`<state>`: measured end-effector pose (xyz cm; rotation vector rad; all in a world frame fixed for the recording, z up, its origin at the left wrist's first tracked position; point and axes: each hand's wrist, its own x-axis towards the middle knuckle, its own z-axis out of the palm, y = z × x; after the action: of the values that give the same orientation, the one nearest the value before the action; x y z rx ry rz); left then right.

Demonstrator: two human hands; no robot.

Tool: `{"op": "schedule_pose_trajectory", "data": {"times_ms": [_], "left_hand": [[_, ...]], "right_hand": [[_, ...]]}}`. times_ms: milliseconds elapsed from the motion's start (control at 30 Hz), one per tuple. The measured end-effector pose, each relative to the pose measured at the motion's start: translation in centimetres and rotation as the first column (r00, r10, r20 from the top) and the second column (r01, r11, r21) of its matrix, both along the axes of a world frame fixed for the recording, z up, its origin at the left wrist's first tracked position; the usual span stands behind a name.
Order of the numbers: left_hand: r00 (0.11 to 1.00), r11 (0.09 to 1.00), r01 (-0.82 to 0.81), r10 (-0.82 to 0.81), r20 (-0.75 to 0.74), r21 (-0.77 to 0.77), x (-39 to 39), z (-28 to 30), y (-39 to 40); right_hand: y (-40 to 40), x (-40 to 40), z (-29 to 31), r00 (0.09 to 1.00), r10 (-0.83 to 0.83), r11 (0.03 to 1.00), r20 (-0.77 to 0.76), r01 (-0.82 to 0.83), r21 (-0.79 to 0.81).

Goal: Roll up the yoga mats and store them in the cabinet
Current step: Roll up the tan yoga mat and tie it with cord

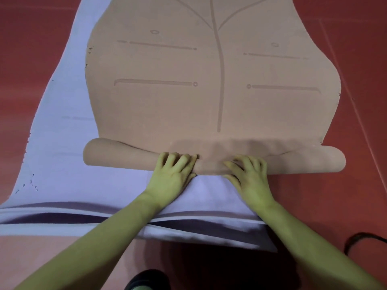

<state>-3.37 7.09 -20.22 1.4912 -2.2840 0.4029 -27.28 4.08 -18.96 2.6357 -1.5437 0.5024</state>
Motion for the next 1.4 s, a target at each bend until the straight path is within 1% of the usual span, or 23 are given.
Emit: {"op": "schedule_pose_trajectory", "data": {"times_ms": [100,167,233,300,367,433,600,667,733,800,867,933,967,1100,1200,1300,1333,1367,1400], "left_hand": [[0.999,1.000,-0.016,0.017,0.047,-0.016,0.0,-0.6,0.0],[0.997,0.998,-0.064,0.063,0.049,0.010,-0.1,-0.8,-0.4],[0.998,0.997,-0.050,0.049,0.027,0.051,0.1,-0.7,-1.5],[1.000,0.996,0.018,-0.020,0.022,0.083,0.6,0.0,-2.9],[0.996,0.993,0.082,-0.085,0.040,0.085,1.2,0.6,-4.1],[0.993,0.993,0.095,-0.100,0.063,0.072,1.5,0.8,-4.9],[0.998,0.999,0.047,-0.045,0.054,-0.027,0.7,-0.2,-4.7],[0.998,0.999,0.045,-0.044,0.054,-0.023,0.5,-0.4,-5.1],[0.997,0.998,0.060,-0.060,0.050,0.007,0.8,-0.2,-6.1],[0.994,0.995,0.090,-0.093,0.053,0.054,1.3,0.4,-7.4],[0.991,0.988,0.118,-0.124,0.051,0.103,1.6,1.1,-8.5],[0.988,0.983,0.142,-0.148,0.040,0.116,1.7,1.3,-8.9],[0.988,0.985,0.142,-0.147,0.043,0.098,1.8,1.2,-8.8],[0.995,0.997,0.079,-0.078,0.063,-0.015,1.2,0.2,-7.8],[0.995,0.999,0.033,-0.033,0.095,0.001,0.5,-0.3,-7.9],[0.997,0.999,0.045,-0.046,0.064,0.008,1.0,-0.2,-9.7],[0.996,0.997,0.071,-0.072,0.054,0.020,1.3,0.0,-10.3],[0.994,0.994,0.099,-0.101,0.048,0.033,1.5,0.2,-10.9],[0.991,0.991,0.125,-0.126,0.043,0.042,1.7,0.5,-11.4]], "right_hand": [[-1.1,-0.1,0.5,0.999,0.021,0.996,0.030,-0.024,0.084],[-1.8,0.0,0.8,0.999,0.030,0.995,0.024,-0.032,0.090],[-1.9,0.1,0.6,1.000,0.013,1.000,0.007,-0.013,0.027],[-2.0,0.2,0.2,1.000,0.019,0.999,-0.010,-0.019,-0.043],[-2.4,0.3,-0.2,0.999,0.035,0.994,-0.031,-0.038,-0.105],[-3.2,0.4,-0.3,0.999,0.028,0.991,-0.033,-0.032,-0.130],[-5.2,0.8,1.1,0.999,0.044,0.998,-0.011,-0.044,0.034],[-5.9,1.1,1.6,0.998,0.058,0.996,-0.010,-0.057,0.075],[-6.2,1.1,1.6,0.999,0.045,0.999,-0.025,-0.045,0.024],[-6.1,0.9,1.1,0.998,0.022,0.997,-0.063,-0.026,-0.074],[-5.9,0.7,0.5,0.995,0.036,0.987,-0.098,-0.051,-0.152],[-6.1,0.7,0.1,0.992,0.030,0.980,-0.126,-0.054,-0.191],[-6.4,0.8,0.1,0.991,0.015,0.980,-0.130,-0.040,-0.194],[-7.9,1.2,0.5,0.996,0.000,0.991,-0.085,-0.011,-0.130],[-9.1,1.1,0.9,0.999,0.040,0.998,-0.011,-0.041,-0.039],[-10.3,1.2,1.6,0.997,0.066,0.995,0.044,-0.069,0.076],[-10.6,1.3,1.8,0.997,0.062,0.994,0.050,-0.067,0.092],[-10.7,1.4,1.9,0.998,0.059,0.995,0.038,-0.061,0.073],[-10.6,1.4,1.9,0.998,0.058,0.998,0.006,-0.058,0.018]]}}
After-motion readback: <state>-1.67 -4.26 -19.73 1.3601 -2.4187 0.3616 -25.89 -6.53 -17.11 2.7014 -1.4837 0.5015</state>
